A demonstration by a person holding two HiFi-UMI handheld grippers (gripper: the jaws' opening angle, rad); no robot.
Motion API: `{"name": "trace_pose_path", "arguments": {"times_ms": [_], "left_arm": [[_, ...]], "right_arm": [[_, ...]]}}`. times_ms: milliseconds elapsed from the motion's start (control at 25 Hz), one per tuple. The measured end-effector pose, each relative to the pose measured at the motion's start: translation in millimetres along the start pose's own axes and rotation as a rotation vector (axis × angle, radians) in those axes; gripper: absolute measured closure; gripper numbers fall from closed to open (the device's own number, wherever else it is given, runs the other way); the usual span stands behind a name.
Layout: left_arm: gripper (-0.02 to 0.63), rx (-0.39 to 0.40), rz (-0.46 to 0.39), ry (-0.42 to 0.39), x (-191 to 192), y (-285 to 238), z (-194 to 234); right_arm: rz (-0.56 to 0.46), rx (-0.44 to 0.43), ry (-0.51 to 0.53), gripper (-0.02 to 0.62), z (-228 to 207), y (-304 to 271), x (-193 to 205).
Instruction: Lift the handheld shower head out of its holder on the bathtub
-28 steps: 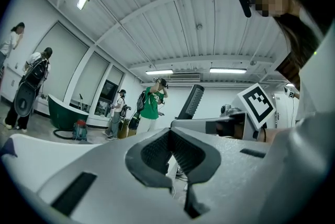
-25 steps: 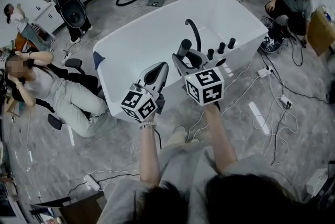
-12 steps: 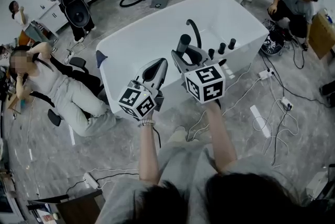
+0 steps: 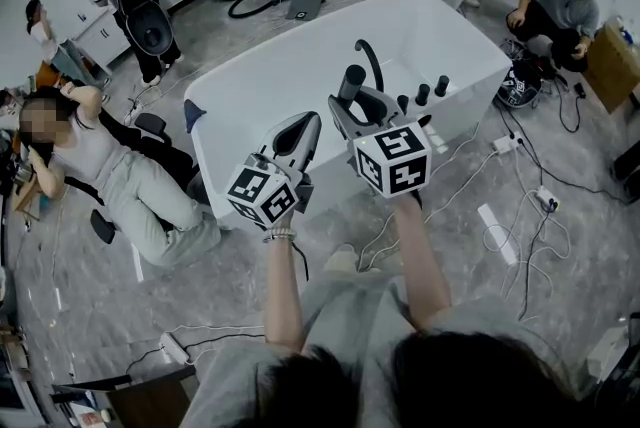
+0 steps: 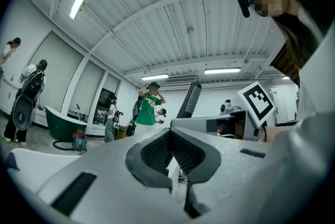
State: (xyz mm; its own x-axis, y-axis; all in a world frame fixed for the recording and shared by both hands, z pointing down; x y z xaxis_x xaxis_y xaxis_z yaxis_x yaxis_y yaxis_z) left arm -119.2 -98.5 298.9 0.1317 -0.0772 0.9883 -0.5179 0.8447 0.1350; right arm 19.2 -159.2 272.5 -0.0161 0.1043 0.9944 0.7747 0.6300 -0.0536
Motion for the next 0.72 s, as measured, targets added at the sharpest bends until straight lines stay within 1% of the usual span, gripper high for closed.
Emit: {"name": "trace_pose_path", "arguments": {"times_ms": [440,720], "left_arm": [[0.601,0.02,0.006,0.004,0.7,5.5,-2.0],[0.601,0.022,0.01,0.007,5.6,2.2,-2.4]], "right_arm": [[-0.012,0.005,0.008,0.462,8.7,3.0,-2.2],[-0.013,0.008,0.012,0.462,3.8,3.3,-1.2]]}}
Point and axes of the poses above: the fingertips, and each gripper's own axes: y backward along the fingers, z to its left, x out of its underside, the point moved 8 cm from there along y, backward along the fingers, and after that the axes turned 2 degrees about -y, right-handed, at the moved point
